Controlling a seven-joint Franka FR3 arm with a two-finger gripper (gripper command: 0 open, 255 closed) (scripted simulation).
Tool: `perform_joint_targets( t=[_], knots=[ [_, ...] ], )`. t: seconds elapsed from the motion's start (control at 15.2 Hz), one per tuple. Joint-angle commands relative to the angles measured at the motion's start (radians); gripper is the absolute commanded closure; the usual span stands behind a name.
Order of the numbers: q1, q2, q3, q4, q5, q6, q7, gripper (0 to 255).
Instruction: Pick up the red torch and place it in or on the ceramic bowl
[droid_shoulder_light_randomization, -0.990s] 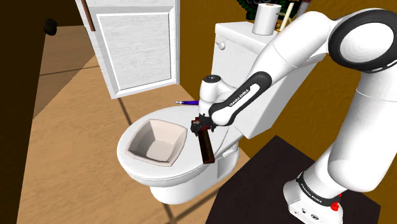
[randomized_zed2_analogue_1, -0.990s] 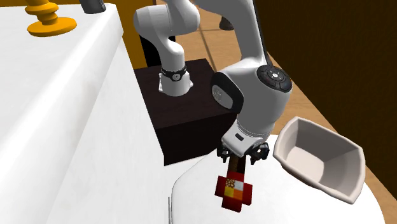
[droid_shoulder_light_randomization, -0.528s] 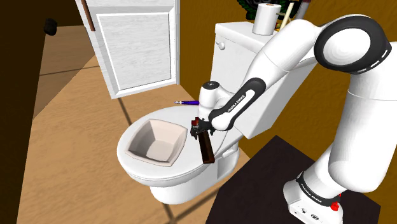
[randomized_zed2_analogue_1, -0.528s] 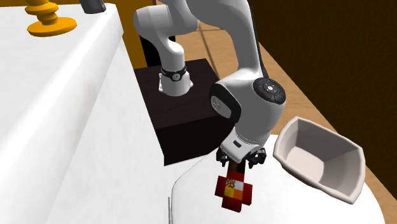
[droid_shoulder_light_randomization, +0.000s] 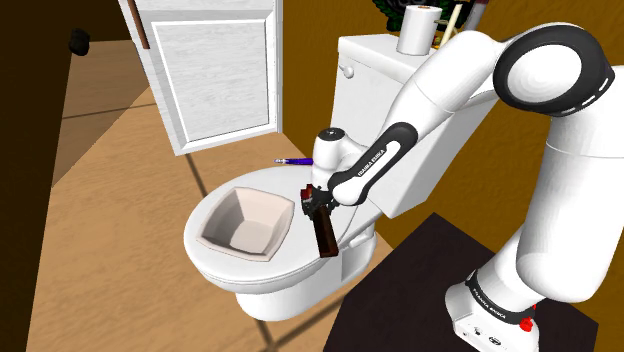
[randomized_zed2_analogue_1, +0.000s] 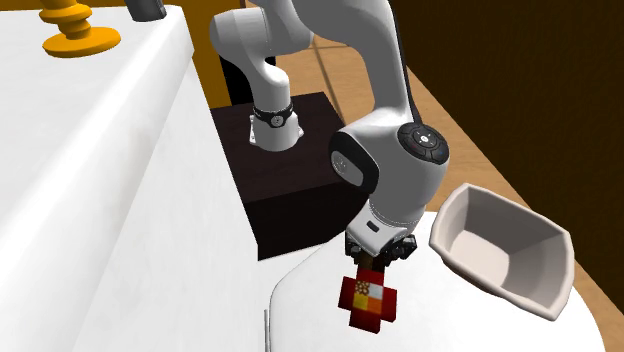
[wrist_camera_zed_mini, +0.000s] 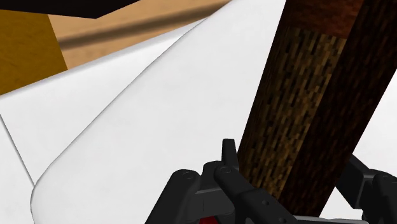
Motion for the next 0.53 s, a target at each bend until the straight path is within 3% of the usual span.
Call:
perform_joint_targets(
  t=[0.0,0.46],
  knots=[
    [0.0,0.0,0.0,0.0,0.0,0.0,0.0,255],
    [-0.004,-0.014,0.005,-0.003,0.007,-0.01,-0.006,255]
  ],
)
